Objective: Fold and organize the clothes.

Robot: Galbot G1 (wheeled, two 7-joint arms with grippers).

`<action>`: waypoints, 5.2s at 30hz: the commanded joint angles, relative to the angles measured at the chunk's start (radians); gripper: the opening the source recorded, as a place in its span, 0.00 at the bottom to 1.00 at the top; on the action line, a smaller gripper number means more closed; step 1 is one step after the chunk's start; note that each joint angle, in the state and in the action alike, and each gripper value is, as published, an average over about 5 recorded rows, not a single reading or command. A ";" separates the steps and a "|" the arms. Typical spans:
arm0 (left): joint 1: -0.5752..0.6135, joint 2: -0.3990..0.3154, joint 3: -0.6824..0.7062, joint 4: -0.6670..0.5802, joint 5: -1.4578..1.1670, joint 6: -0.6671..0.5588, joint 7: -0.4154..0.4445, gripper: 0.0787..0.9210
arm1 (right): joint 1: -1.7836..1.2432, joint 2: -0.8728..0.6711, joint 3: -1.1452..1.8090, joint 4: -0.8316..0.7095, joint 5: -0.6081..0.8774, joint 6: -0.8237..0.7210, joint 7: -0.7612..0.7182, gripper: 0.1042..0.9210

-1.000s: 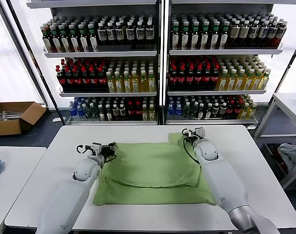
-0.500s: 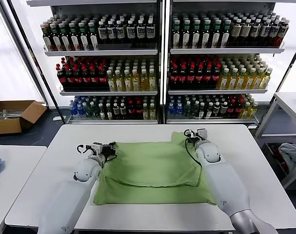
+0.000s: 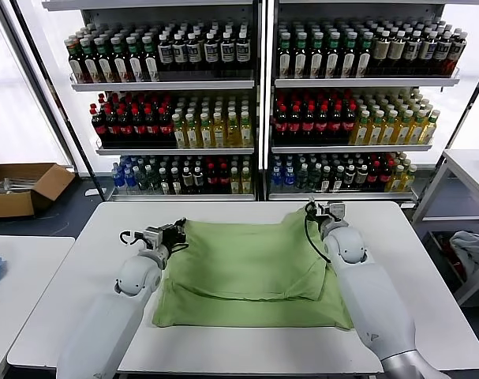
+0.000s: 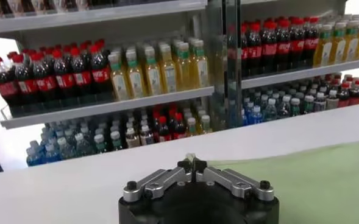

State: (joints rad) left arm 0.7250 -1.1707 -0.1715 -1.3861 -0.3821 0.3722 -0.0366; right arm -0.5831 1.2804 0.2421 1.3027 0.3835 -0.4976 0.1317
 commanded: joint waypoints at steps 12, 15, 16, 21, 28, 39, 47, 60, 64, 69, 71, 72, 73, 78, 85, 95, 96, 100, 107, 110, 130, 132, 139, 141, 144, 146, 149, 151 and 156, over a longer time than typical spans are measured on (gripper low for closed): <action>0.281 0.062 -0.061 -0.291 0.031 -0.008 0.003 0.01 | -0.347 -0.004 0.071 0.394 -0.028 -0.045 0.096 0.00; 0.322 0.060 -0.074 -0.317 0.040 -0.009 0.006 0.01 | -0.400 -0.003 0.091 0.420 -0.032 -0.045 0.101 0.00; 0.335 0.059 -0.077 -0.324 0.043 -0.009 0.007 0.01 | -0.416 -0.003 0.097 0.427 -0.034 -0.045 0.102 0.00; 0.389 0.053 -0.095 -0.353 0.062 -0.011 0.013 0.01 | -0.507 0.004 0.127 0.473 -0.047 -0.045 0.108 0.00; 0.461 0.049 -0.125 -0.411 0.080 -0.012 0.015 0.01 | -0.599 0.018 0.166 0.541 -0.054 -0.045 0.116 0.00; 0.543 0.047 -0.170 -0.477 0.100 -0.012 0.016 0.01 | -0.663 0.009 0.208 0.620 -0.045 -0.051 0.125 0.00; 0.565 0.049 -0.180 -0.498 0.108 -0.009 0.018 0.01 | -0.709 0.006 0.223 0.682 -0.042 -0.056 0.127 0.00; 0.582 0.032 -0.185 -0.487 0.132 -0.015 0.028 0.01 | -0.768 0.013 0.223 0.696 -0.059 -0.053 0.126 0.00; 0.584 0.029 -0.187 -0.487 0.137 -0.014 0.031 0.01 | -0.767 0.011 0.222 0.683 -0.061 -0.051 0.126 0.00; 0.587 0.025 -0.190 -0.481 0.145 -0.015 0.031 0.01 | -0.760 0.011 0.218 0.661 -0.066 -0.049 0.127 0.00; 0.586 0.022 -0.190 -0.478 0.148 -0.017 0.031 0.01 | -0.759 0.011 0.215 0.649 -0.075 -0.047 0.125 0.00; 0.585 0.020 -0.190 -0.476 0.150 -0.020 0.032 0.01 | -0.760 0.011 0.213 0.643 -0.082 -0.046 0.124 0.00; 0.584 0.018 -0.189 -0.476 0.152 -0.022 0.032 0.01 | -0.761 0.012 0.211 0.638 -0.092 -0.044 0.123 0.00; 0.574 0.007 -0.184 -0.477 0.157 -0.035 0.031 0.02 | -0.764 0.017 0.203 0.619 -0.132 -0.030 0.115 0.01; 0.572 0.000 -0.185 -0.481 0.166 -0.032 0.025 0.22 | -0.762 0.021 0.201 0.612 -0.168 0.002 0.119 0.23; 0.617 -0.009 -0.232 -0.577 0.210 -0.008 0.002 0.58 | -0.799 0.016 0.245 0.767 -0.149 0.047 0.134 0.58; 0.625 -0.013 -0.237 -0.585 0.222 -0.004 0.000 0.62 | -0.804 0.016 0.250 0.787 -0.143 0.048 0.136 0.63; 0.651 -0.032 -0.251 -0.607 0.238 0.011 -0.009 0.77 | -0.821 0.013 0.255 0.860 -0.125 0.049 0.137 0.76; 0.675 -0.091 -0.277 -0.610 0.178 0.028 -0.051 0.88 | -0.827 0.011 0.264 0.937 -0.111 0.048 0.149 0.88; 0.677 -0.115 -0.281 -0.604 0.154 0.037 -0.059 0.88 | -0.834 0.005 0.268 0.945 -0.104 0.048 0.153 0.88; 0.667 -0.170 -0.273 -0.535 0.083 0.066 -0.080 0.88 | -0.869 0.005 0.263 0.941 -0.101 0.066 0.159 0.88; 0.669 -0.168 -0.274 -0.533 0.072 0.074 -0.082 0.86 | -0.870 0.005 0.262 0.942 -0.101 0.066 0.160 0.88; 0.673 -0.167 -0.273 -0.527 0.057 0.077 -0.080 0.65 | -0.870 0.002 0.264 0.941 -0.100 0.067 0.161 0.88; 0.673 -0.168 -0.272 -0.523 0.058 0.077 -0.079 0.58 | -0.870 0.002 0.264 0.941 -0.100 0.067 0.162 0.88; 0.672 -0.168 -0.273 -0.518 0.056 0.076 -0.077 0.48 | -0.871 0.002 0.265 0.942 -0.100 0.069 0.162 0.88; 0.670 -0.167 -0.275 -0.515 0.054 0.075 -0.078 0.41 | -0.872 0.000 0.267 0.942 -0.100 0.069 0.162 0.88; 0.670 -0.163 -0.285 -0.515 0.050 0.073 -0.078 0.30 | -0.874 -0.004 0.272 0.942 -0.098 0.070 0.162 0.88; 0.670 -0.157 -0.297 -0.518 0.045 0.072 -0.078 0.24 | -0.874 -0.006 0.273 0.942 -0.097 0.070 0.162 0.88; 0.673 -0.108 -0.358 -0.539 0.031 0.068 -0.078 0.07 | -0.870 -0.012 0.277 0.942 -0.092 0.069 0.163 0.88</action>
State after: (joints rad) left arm 1.3962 -1.3217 -0.4663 -1.9107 -0.3381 0.4398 -0.1129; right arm -1.4538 1.2691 0.5181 2.2428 0.2895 -0.4282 0.2938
